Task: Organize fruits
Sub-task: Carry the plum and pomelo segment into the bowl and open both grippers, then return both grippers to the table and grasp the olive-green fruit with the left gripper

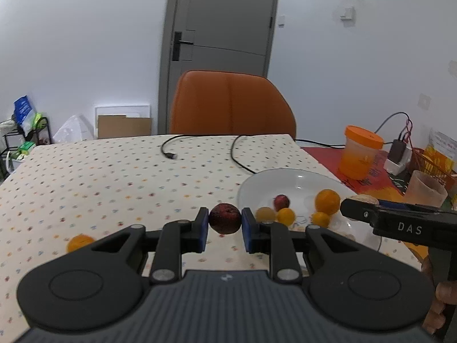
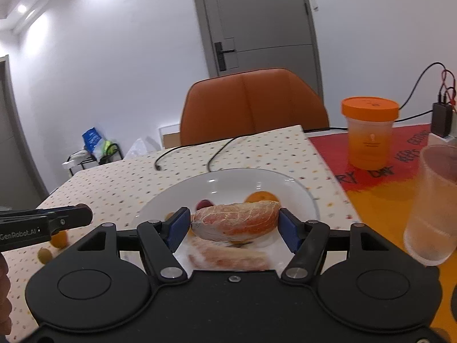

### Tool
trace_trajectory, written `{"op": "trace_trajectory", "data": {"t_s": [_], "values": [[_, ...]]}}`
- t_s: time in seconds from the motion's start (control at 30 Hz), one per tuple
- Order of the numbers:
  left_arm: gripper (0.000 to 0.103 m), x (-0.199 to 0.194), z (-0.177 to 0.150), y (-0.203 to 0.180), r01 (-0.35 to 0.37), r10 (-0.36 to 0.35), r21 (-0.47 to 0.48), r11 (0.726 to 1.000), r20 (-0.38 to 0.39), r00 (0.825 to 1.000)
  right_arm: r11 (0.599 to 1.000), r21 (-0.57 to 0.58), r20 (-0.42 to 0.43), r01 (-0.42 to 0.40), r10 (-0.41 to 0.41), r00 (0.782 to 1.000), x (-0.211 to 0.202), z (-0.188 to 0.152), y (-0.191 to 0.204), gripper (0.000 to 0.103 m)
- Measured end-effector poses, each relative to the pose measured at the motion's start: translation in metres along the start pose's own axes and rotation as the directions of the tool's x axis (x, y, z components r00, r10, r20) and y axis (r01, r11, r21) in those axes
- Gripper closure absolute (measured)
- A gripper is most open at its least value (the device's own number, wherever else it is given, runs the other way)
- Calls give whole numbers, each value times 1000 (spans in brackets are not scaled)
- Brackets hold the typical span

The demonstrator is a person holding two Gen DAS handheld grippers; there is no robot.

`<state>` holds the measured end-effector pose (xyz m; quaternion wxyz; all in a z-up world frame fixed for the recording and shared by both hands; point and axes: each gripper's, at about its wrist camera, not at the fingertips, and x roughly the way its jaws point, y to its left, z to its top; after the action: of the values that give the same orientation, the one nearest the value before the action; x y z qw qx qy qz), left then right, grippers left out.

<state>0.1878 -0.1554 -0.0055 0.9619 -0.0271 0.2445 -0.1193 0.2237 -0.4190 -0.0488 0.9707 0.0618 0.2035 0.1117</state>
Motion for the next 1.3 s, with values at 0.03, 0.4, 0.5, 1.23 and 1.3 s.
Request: {"op": "trace_trajectory", "data": {"t_s": [0.03,0.4,0.5,1.23,1.3], "values": [[80,2,0,-3,4,-4,6,1000,-2,1000,1000,1,1,3,-3,1000,0,0,-2,39],[80,23,7,-34,36,-35,60,998,-9,999,999,42,24,16,-17,1000,6,0,-25,32],[80,25,7,-41,44,-43,71,996,-11,999,998,56,26,2,-4,1000,1,-2,-28,31],[54,5,5,-7,-85,85,18,996,-11,996,995,74,-27,-71,73,997,-11,-10,-12,26],[52,0,4,-1,-93,93,12,996,-8,996,995,68,-29,-80,82,996,-10,-10,-6,25]]}}
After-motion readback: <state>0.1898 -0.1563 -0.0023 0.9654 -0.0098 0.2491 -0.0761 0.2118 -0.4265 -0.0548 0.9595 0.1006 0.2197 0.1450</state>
